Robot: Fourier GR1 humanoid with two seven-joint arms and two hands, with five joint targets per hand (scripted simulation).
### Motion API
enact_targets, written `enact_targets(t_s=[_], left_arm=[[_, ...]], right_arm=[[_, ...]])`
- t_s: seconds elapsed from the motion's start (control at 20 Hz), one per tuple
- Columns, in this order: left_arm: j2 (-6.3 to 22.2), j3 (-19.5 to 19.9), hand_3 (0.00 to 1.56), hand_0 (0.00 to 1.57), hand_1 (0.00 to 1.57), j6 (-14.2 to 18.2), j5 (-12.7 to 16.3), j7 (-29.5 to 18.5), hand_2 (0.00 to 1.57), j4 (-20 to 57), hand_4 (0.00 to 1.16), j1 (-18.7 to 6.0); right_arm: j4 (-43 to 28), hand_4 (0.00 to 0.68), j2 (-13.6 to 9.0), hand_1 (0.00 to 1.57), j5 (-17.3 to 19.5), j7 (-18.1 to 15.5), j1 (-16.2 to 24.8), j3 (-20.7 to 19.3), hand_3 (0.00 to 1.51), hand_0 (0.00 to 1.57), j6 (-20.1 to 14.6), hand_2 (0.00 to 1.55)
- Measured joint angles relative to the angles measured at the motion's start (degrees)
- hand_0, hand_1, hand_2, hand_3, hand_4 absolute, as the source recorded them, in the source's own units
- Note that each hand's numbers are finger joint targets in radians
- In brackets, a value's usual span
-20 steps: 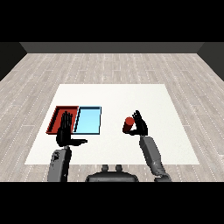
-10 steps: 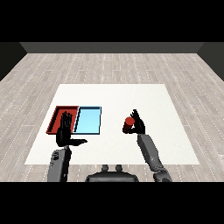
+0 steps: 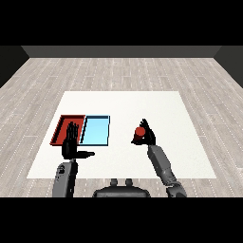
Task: Pick the red can and put it in the red box
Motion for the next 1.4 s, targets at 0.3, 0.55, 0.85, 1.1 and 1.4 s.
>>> enact_targets(t_s=[0.3, 0.55, 0.85, 1.1, 1.4], left_arm=[[0.0, 0.1, 0.0, 0.0, 0.0, 0.1, 0.1, -0.1, 0.0, 0.3, 0.0, -0.3], [0.6, 0.8, 0.0, 0.0, 0.0, -0.6, 1.2, 0.8, 0.0, -0.6, 0.0, -0.5], [0.5, 0.7, 0.0, 0.0, 0.0, -0.3, 1.3, 1.3, 0.0, -0.7, 0.0, -1.1], [0.3, 0.4, 0.0, 0.0, 0.0, -0.3, 0.7, 0.3, 0.0, -0.2, 0.0, -0.4], [0.3, 0.8, 0.0, 0.0, 0.0, 0.0, 1.0, 0.5, 0.0, 0.6, 0.0, -1.8]], right_arm=[[2.1, 0.0, 0.0, 0.0, 0.7, -0.5, -1.3, -0.6, 0.0, 0.0, 0.3, 0.0], [4.2, 0.0, 0.3, 0.0, 0.2, -0.5, -3.8, 0.0, 0.0, 0.0, -1.2, 0.0], [7.8, 0.0, 0.5, 0.0, -1.6, 0.4, -7.0, 1.3, 0.0, 0.0, -4.0, 0.0], [11.6, 0.573, -0.2, 1.53, 0.6, -1.0, -8.8, 0.2, 1.43, 1.53, -6.5, 1.48], [11.5, 0.575, 0.3, 1.54, 3.4, 0.1, -8.8, 2.9, 1.42, 1.54, -12.7, 1.47]])
